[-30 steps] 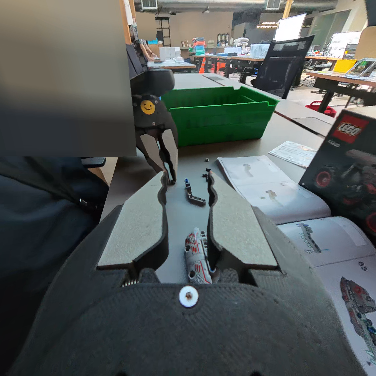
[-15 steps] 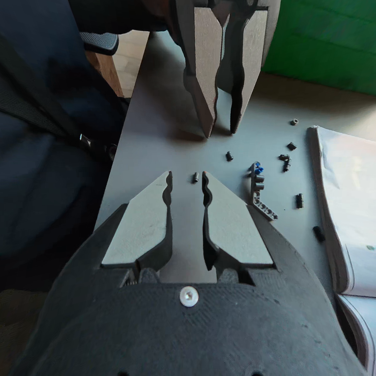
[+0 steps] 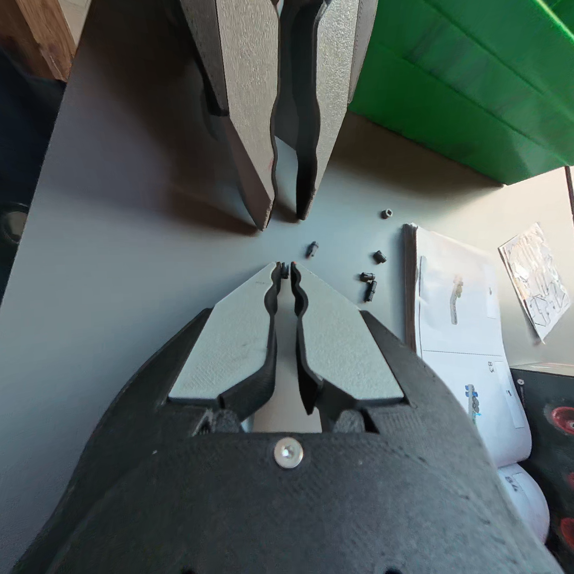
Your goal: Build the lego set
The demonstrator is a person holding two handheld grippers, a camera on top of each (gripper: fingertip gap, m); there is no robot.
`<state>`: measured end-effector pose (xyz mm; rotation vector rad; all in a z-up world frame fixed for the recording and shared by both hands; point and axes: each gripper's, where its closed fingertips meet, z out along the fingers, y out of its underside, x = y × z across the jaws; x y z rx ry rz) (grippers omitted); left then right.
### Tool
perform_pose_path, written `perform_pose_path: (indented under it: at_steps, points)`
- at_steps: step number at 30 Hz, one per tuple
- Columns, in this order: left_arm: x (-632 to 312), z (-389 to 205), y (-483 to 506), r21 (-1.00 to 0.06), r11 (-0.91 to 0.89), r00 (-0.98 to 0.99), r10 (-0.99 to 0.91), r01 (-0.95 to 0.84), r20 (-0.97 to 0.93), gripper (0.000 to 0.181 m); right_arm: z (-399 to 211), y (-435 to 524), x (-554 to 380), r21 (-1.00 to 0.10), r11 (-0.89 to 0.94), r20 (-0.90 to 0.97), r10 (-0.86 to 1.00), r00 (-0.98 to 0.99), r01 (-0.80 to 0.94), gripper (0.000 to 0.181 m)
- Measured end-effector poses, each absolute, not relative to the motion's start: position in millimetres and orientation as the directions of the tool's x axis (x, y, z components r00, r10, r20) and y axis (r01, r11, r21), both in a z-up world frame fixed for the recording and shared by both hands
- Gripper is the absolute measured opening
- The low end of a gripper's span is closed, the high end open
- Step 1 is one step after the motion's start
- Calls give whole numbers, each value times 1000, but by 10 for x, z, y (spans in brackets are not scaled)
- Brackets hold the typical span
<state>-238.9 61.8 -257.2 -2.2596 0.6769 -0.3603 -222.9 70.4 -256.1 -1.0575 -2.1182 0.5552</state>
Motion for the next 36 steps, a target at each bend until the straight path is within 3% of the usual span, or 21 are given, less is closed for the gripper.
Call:
perform_pose_path:
  at_steps: [1, 6, 14, 23, 30, 36]
  points:
    - [-2386, -2575, 616, -723, -583, 821, -570, -371, 39, 23, -2538, 699, -2223, -635, 578, 399, 813, -423, 512, 5]
    - [-2415, -2580, 641, -722, -587, 834, -551, -365, 26, 19, -2376, 722, -2091, -696, 547, 397, 833, -385, 466, 7]
    - [-2443, -2555, 666, -725, -634, 836, -527, -268, 153, 21, -2067, 1060, -1714, -792, 448, 372, 893, -255, 414, 9]
    - [-2441, -2560, 678, -725, -630, 834, -532, -277, 143, 19, -1694, 1380, -1426, -952, 179, 136, 974, -182, 248, 16]
    - [-2424, -2557, 673, -724, -632, 825, -542, -275, 159, 19, -1537, 1525, -1267, -974, 46, 14, 989, -147, 221, 19]
    - [-2407, -2554, 659, -724, -633, 816, -552, -274, 174, 20, -1541, 1749, -185, -945, -92, -71, 995, 76, 313, 33]
